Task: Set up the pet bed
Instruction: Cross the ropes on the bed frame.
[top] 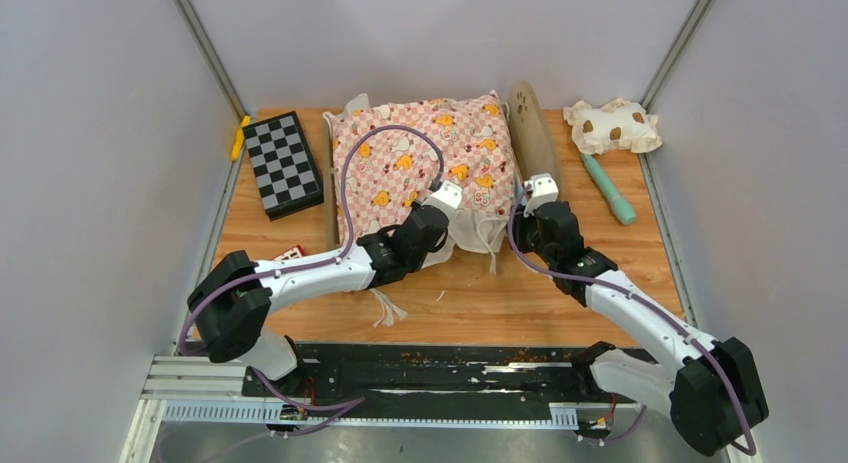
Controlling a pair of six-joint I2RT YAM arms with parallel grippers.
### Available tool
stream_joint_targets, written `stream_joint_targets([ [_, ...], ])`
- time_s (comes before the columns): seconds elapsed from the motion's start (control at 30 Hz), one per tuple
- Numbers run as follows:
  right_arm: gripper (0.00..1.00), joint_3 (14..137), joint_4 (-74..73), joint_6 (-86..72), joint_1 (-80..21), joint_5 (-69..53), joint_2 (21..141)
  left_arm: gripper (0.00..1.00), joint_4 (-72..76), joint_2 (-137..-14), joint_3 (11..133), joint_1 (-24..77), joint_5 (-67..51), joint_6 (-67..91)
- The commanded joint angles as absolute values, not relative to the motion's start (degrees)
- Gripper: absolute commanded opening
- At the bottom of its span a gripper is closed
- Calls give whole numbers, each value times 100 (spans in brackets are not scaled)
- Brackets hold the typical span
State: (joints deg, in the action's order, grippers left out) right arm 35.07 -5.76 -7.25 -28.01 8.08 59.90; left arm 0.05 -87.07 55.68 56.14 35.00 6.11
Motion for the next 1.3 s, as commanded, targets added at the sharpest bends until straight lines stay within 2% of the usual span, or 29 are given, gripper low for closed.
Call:
stream_joint_targets([
  [0.0,31,3622,-97,-559,-2821,941,6221,0,44,-8701,5552,5581,3617,669],
  [0.17,19,3680,-199,-563,-2821,890,6207,0,35,-8687,5546,5570,3626,659],
  [0.23,18,3725,-288,-563,-2821,888,6142,0,42,-8680,5533,5572,3645,651],
  [0.3,19,3699,-322,-564,-2821,907,6082,0,43,-8661,5516,5572,3644,659],
  [0.4,31,3536,-258,-770,-2821,1032,6049,0,52,-8636,5492,5568,3632,667],
  [0.5,38,3252,95,-988,-2821,1025,6097,0,46,-8651,5506,5568,3605,661],
  [0.93,39,2630,1212,-1368,-2819,1319,6538,0,48,-8658,5506,5569,3455,703],
  [1.27,38,2702,1460,-1387,-2816,1494,7020,0,53,-8657,5493,5569,3458,672],
])
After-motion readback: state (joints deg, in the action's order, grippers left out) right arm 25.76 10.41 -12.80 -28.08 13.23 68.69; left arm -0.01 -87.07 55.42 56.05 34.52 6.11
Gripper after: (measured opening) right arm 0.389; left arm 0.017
